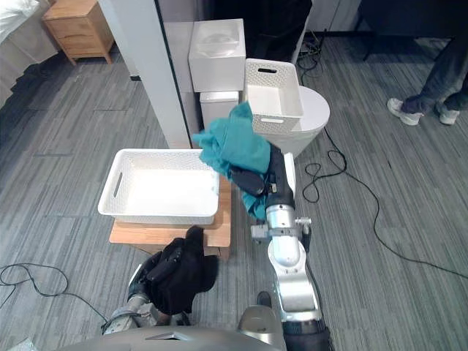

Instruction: Tidy up the quilt and then pick up the clothes from the bed and put them into the laundry hamper

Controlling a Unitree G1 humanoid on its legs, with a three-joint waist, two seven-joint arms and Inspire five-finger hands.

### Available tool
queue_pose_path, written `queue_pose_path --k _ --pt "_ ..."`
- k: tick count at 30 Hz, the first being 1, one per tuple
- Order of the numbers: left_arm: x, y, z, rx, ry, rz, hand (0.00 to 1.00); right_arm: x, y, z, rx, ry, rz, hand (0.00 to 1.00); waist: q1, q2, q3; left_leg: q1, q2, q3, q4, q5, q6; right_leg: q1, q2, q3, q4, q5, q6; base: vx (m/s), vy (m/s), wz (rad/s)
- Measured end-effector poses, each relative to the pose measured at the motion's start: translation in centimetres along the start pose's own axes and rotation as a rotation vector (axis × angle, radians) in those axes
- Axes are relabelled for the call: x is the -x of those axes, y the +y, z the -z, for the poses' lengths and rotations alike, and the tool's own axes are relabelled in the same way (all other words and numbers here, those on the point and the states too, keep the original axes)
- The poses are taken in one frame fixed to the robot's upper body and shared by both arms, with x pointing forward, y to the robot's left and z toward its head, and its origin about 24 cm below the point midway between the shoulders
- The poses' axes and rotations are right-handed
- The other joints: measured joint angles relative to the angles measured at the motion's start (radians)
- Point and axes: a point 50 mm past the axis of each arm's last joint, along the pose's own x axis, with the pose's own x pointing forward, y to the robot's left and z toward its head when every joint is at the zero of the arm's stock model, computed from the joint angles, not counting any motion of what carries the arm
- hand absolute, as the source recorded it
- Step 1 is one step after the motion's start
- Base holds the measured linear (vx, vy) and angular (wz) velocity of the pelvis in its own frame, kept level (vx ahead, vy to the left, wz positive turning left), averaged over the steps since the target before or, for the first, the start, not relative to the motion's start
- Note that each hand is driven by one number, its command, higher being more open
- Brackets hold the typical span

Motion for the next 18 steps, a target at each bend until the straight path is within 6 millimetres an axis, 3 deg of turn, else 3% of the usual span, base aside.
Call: queue_pose_path --k 6,9,12,18 --pt "0.5 -0.3 0.3 -0.026 0.018 0.055 0.0 -3.7 0.5 -1.4 0.065 -0.094 -0.068 0.0 0.003 -0.013 -0.021 0.031 -0.01 -0.025 -0.084 0.044 -0.006 0.014 -0.001 -0.04 -0.008 0.047 0.001 0.01 0.025 0.17" --pt "0.6 -0.7 -0.2 -0.02 0.0 0.095 0.0 -5.3 0.5 0.2 0.098 -0.032 -0.089 0.0 0.005 -0.025 -0.028 0.032 -0.02 -0.035 -0.121 0.068 0.001 0.01 -0.001 -0.048 -0.026 0.091 0.009 -0.05 0.055 0.05" --pt "0.6 -0.7 -0.8 -0.027 -0.021 0.107 0.0 -5.6 0.2 1.5 0.103 0.031 -0.091 0.0 0.005 -0.043 -0.037 0.012 -0.046 -0.055 -0.146 0.089 0.012 0.003 -0.016 -0.075 -0.047 0.104 0.016 -0.05 0.03 0.19" --pt "0.7 -0.3 -2.2 -0.058 -0.064 0.122 0.0 -6.7 -0.8 2.6 0.175 0.079 -0.089 0.0 0.004 -0.041 -0.037 -0.038 -0.069 -0.095 -0.171 0.125 0.024 -0.021 -0.035 -0.106 -0.062 0.12 0.024 -0.06 0.002 0.21"
